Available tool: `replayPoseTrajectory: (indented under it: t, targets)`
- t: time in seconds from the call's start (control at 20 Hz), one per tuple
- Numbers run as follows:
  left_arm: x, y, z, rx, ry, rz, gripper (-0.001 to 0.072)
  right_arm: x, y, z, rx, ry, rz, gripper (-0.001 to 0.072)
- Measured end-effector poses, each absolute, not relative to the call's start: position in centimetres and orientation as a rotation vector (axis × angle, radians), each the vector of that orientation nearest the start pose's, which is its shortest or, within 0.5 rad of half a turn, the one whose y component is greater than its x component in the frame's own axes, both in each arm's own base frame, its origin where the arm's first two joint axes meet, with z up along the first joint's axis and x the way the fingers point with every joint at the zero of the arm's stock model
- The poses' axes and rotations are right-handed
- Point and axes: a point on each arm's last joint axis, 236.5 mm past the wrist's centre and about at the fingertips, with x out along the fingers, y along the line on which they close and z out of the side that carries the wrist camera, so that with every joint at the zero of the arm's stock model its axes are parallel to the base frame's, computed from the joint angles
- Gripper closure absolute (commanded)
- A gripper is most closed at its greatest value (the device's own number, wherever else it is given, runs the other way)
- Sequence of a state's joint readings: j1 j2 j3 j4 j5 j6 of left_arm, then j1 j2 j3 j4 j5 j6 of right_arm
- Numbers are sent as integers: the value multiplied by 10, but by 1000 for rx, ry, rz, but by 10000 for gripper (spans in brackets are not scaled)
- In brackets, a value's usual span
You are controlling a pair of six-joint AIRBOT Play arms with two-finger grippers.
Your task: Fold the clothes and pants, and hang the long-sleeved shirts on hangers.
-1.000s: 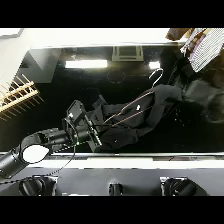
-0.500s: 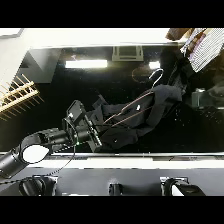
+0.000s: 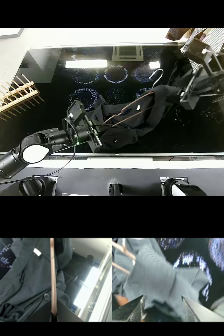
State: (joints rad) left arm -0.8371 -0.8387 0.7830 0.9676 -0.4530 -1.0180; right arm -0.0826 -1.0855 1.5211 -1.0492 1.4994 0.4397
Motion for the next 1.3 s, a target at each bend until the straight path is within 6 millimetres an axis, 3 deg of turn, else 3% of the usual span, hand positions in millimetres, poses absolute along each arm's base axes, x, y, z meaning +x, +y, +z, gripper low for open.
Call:
replayPoseTrajectory:
  t: [0.25,0.3,0.4,0.5,0.65,0.7,0.8,0.85,0.9,0.95,1.0,1.1,1.3]
  targets:
    - [228,-341,141,130,443,-1070,689,360,118,197,-724,628,985,169]
    - [228,-341,141,130,443,-1070,689,362,122,192,-727,633,1003,199]
    - [228,-341,141,131,443,-1071,688,361,127,182,-728,657,1042,373]
    - [227,-341,140,130,445,-1071,688,355,130,175,-735,680,1081,674]
    - [227,-341,140,128,449,-1072,658,345,129,167,-739,727,1124,678]
    - [228,-341,140,129,445,-1070,599,341,128,166,-737,741,1134,679]
    - [229,-341,142,125,437,-1066,356,331,131,167,-729,755,1166,680]
    - [230,-340,143,115,442,-1060,298,328,131,169,-735,750,1167,681]
    - [231,-340,143,95,453,-1052,293,327,129,170,-743,751,1158,681]
    - [232,-338,142,73,471,-1044,159,326,127,173,-755,751,1147,681]
    - [235,-336,141,39,492,-1026,99,324,124,176,-769,747,1132,681]
    - [245,-327,143,-42,527,-974,-1,320,116,182,-799,750,1093,681]
    - [283,-280,148,-281,620,-773,-2,313,104,192,-818,768,1014,681]
